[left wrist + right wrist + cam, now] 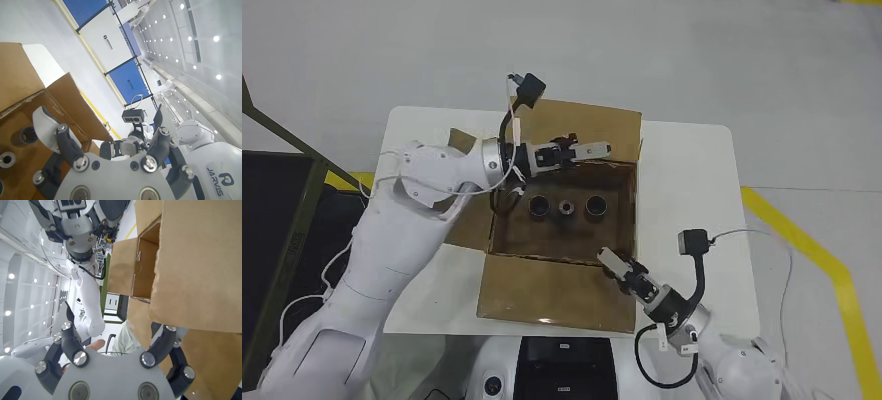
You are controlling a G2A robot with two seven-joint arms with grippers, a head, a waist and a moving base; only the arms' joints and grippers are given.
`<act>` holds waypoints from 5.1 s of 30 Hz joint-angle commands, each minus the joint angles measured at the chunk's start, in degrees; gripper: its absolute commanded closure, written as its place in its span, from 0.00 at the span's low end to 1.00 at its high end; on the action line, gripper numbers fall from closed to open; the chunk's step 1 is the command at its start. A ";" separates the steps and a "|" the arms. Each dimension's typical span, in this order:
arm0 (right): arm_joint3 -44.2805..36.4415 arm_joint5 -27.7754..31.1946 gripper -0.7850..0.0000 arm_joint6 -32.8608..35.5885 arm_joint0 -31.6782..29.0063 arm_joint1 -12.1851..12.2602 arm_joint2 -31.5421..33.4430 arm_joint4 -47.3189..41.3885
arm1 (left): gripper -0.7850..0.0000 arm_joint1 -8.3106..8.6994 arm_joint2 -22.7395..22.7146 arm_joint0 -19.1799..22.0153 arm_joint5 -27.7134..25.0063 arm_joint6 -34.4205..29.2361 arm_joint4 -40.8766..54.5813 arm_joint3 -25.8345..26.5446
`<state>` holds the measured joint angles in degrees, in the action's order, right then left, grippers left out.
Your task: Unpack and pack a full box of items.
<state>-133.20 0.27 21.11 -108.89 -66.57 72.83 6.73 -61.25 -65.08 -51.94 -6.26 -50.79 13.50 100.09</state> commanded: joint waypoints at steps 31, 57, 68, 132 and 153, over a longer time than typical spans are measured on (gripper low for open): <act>12.54 -18.08 0.00 -20.45 10.92 -2.01 1.64 2.74 | 0.00 5.49 -26.79 -7.46 0.78 -22.38 8.64 -3.53; 24.21 -27.35 0.00 -20.02 26.02 -4.83 -6.26 5.11 | 0.00 9.05 -38.45 -8.77 3.96 -28.68 12.34 -13.51; 25.39 -26.75 0.00 -17.76 28.29 -5.38 -6.59 5.63 | 0.00 9.85 -37.28 -4.89 3.13 -25.11 12.14 -20.20; 20.82 -34.91 0.00 13.75 45.87 -7.23 -26.05 43.48 | 0.00 12.39 -35.00 3.12 0.10 -29.74 14.11 -33.23; 24.87 -23.90 0.00 39.58 53.02 -7.65 -29.75 59.57 | 0.00 12.39 -35.00 3.12 0.10 -29.74 14.11 -33.23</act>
<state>-108.51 -24.19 60.06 -55.90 -74.18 42.92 66.53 -48.85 -100.08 -48.82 -6.15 -80.53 27.61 66.85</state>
